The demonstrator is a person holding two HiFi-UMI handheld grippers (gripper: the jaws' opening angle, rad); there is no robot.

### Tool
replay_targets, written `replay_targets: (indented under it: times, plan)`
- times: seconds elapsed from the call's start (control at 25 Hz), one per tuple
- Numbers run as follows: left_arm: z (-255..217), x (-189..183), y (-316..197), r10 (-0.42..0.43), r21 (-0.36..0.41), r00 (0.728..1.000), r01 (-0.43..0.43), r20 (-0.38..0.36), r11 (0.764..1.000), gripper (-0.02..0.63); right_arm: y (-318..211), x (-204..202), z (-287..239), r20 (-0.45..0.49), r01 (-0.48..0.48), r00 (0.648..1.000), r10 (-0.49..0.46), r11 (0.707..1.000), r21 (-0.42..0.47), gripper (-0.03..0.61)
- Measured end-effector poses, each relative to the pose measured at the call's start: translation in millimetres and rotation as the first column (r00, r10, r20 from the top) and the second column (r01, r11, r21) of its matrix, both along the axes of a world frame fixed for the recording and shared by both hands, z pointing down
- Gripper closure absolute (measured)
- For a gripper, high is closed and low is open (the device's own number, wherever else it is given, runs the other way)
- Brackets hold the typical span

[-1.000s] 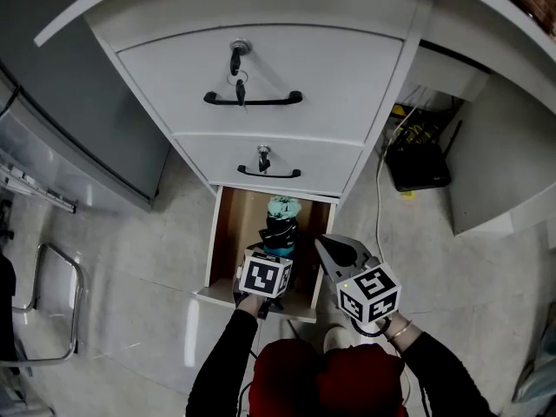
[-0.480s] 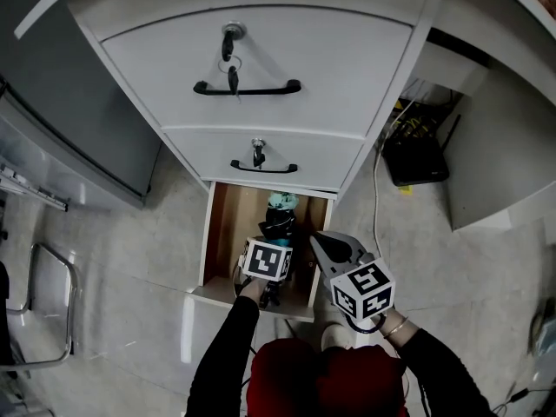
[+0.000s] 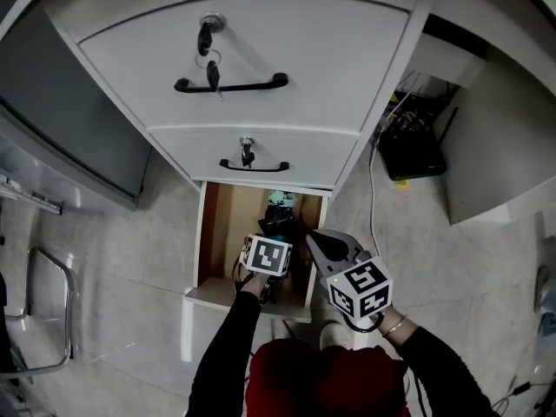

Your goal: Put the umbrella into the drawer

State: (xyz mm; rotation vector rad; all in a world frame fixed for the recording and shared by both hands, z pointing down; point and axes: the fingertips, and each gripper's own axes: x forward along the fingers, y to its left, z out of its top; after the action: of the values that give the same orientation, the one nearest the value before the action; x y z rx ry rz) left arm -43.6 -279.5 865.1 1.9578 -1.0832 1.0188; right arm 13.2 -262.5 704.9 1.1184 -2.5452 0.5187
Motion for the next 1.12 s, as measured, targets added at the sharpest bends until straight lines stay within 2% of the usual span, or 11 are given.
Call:
replay_targets:
  times: [0.28, 0.4, 0.48, 0.56, 0.8, 1.12]
  plan:
    - [5.1, -2.6, 2.3, -0.002, -0.013, 0.999, 0.003, 0.032, 1.000, 0.350, -0.8, 1.7, 2.9, -0.001, -0.010, 1.000, 0.010, 1.000, -0.008, 0.577]
    - [3.2, 2.6, -3.2, -0.018, 0.029, 1.000, 0.018, 0.017, 0.999, 0.331, -2.1, 1.9, 2.6, 0.001, -0.020, 1.000, 0.020, 1.000, -0.011, 0.577]
    - [-0.1, 3.8, -5.2, -0.040, 0.054, 0.999, 0.040, 0.013, 0.998, 0.279, -2.1, 1.5, 1.8, 0.004, -0.023, 1.000, 0.023, 1.000, -0.010, 0.577]
    - [-5.7, 4.6, -7.6, -0.057, 0.080, 0.998, 0.057, 0.006, 0.995, 0.261, -0.8, 2.5, 0.5, 0.003, -0.025, 1.000, 0.025, 1.000, -0.007, 0.577]
    - [-34.3, -1.5, -11.3, -0.099, 0.148, 0.994, 0.104, -0.040, 0.983, 0.259, 2.5, 6.2, -7.2, 0.008, -0.044, 0.999, 0.044, 0.999, 0.004, 0.577]
    - [-86.9, -16.9, -10.1, -0.144, 0.248, 0.981, 0.174, -0.132, 0.953, 0.278, 6.8, 4.0, -27.8, 0.034, -0.057, 0.998, 0.056, 0.998, 0.039, 0.577]
